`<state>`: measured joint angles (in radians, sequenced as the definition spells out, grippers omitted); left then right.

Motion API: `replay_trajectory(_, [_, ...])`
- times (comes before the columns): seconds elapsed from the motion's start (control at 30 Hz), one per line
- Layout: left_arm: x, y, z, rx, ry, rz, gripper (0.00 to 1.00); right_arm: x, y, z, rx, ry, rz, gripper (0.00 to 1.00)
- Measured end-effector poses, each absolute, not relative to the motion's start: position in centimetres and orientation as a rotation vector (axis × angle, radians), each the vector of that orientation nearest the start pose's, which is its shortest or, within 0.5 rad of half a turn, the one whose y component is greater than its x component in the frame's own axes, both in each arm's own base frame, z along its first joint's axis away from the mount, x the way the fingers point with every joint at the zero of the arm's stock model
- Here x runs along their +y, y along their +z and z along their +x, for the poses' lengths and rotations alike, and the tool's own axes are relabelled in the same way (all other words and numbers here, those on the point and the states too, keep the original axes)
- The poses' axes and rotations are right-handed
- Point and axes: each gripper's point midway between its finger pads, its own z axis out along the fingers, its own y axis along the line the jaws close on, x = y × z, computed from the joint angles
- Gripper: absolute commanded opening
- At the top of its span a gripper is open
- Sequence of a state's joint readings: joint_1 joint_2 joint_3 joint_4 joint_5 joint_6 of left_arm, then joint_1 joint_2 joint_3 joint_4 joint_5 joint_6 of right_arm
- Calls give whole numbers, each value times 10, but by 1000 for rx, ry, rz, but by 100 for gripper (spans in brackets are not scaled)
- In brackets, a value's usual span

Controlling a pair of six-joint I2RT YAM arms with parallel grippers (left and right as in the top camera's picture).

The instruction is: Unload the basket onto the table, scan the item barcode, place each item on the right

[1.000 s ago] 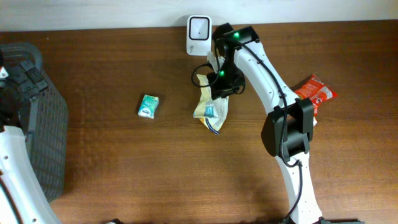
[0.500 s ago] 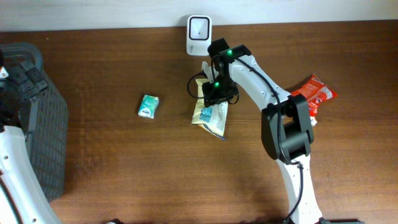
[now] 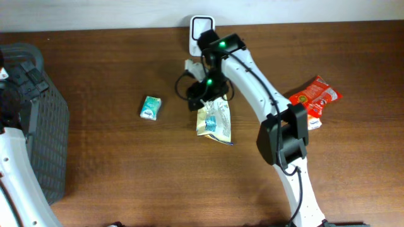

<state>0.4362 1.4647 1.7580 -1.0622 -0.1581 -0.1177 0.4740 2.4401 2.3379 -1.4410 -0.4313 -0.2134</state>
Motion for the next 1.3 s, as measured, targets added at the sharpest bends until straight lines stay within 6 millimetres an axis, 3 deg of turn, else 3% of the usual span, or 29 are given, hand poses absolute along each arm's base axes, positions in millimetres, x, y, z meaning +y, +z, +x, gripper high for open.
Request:
replay_trajectory(0.1, [187, 335, 337, 2241, 342, -719, 99, 298, 84, 370, 2937, 723, -1121, 78])
replay_trajectory(0.13, [187, 335, 337, 2241, 342, -719, 99, 313, 75, 344, 2970, 760, -1194, 77])
replay_trajectory(0.23, [187, 335, 337, 2241, 342, -719, 99, 324, 57, 307, 3039, 781, -1289, 70])
replay_trajectory(0.37, [187, 335, 337, 2241, 342, -719, 99, 311, 42, 288, 3138, 702, -1326, 68])
replay_trajectory(0.5, [187, 335, 337, 2241, 342, -719, 99, 264, 33, 309, 3254, 444, -1198, 68])
replay_trajectory(0.63, [187, 335, 337, 2241, 342, -719, 99, 191, 29, 346, 3364, 153, -909, 66])
replay_trajectory(0.77, [187, 335, 337, 2241, 342, -719, 99, 141, 29, 368, 3402, 84, -716, 66])
replay_trajectory(0.87, [187, 335, 337, 2241, 342, -719, 99, 139, 41, 375, 3352, 161, -713, 66])
replay_trajectory(0.93, [187, 335, 337, 2241, 342, -719, 99, 148, 64, 384, 3252, 238, -705, 66])
replay_trajectory(1.0, [187, 335, 337, 2241, 342, -719, 99, 155, 100, 399, 3117, 294, -645, 70])
replay_trajectory(1.07, [187, 335, 337, 2241, 342, -719, 99, 147, 137, 419, 2994, 333, -484, 82])
replay_trajectory(1.1, [187, 335, 337, 2241, 342, -719, 99, 137, 150, 426, 2961, 343, -389, 93])
replay_trajectory(1.13, [187, 335, 337, 2241, 342, -719, 99, 119, 160, 436, 2937, 351, -247, 99])
replay_trajectory(1.23, [187, 335, 337, 2241, 342, -719, 99, 76, 157, 455, 2914, 358, 67, 99])
replay_trajectory(1.3, [187, 335, 337, 2241, 342, -719, 99, 56, 134, 461, 2919, 363, 255, 99])
